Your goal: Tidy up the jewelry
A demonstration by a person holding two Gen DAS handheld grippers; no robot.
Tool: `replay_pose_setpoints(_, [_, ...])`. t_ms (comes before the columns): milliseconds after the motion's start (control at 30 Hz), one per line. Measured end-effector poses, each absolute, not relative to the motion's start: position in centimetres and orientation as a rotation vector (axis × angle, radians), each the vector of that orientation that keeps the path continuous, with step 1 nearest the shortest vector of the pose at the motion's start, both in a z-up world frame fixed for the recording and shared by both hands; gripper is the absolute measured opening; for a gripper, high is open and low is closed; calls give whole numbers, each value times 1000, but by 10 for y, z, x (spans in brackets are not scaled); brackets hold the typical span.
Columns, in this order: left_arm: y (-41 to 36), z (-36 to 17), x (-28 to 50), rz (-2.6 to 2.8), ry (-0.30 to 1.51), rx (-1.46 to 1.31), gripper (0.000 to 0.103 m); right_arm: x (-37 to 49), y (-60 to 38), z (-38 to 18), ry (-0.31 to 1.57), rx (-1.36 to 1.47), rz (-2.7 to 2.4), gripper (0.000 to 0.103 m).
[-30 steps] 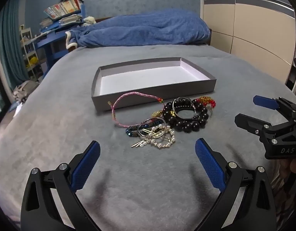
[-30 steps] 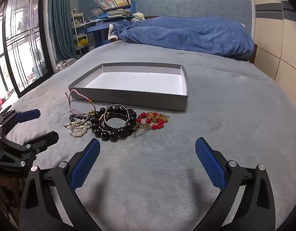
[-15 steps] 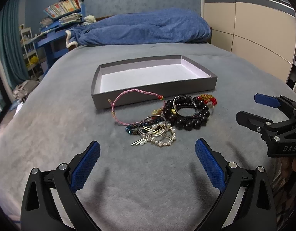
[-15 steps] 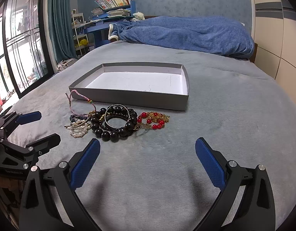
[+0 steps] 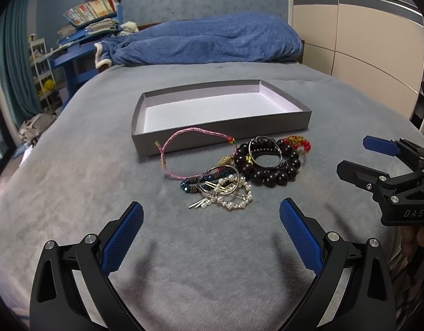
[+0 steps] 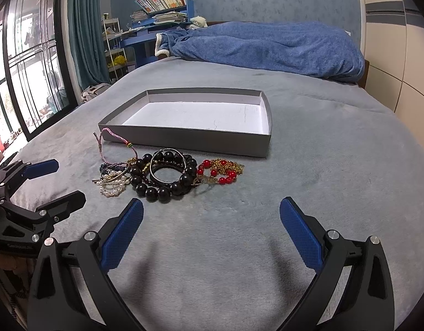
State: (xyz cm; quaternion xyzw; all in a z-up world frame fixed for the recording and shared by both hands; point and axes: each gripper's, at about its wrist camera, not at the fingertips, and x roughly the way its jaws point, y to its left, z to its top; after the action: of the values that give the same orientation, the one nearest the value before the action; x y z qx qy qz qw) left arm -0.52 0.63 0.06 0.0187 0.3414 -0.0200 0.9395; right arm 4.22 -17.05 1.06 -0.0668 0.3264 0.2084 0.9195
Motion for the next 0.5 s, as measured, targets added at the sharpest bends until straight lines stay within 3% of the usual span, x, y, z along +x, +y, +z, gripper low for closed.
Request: replay_pose_setpoints(500, [8, 1, -3, -40, 709, 2, 98, 43, -173, 12, 677, -118, 433, 98])
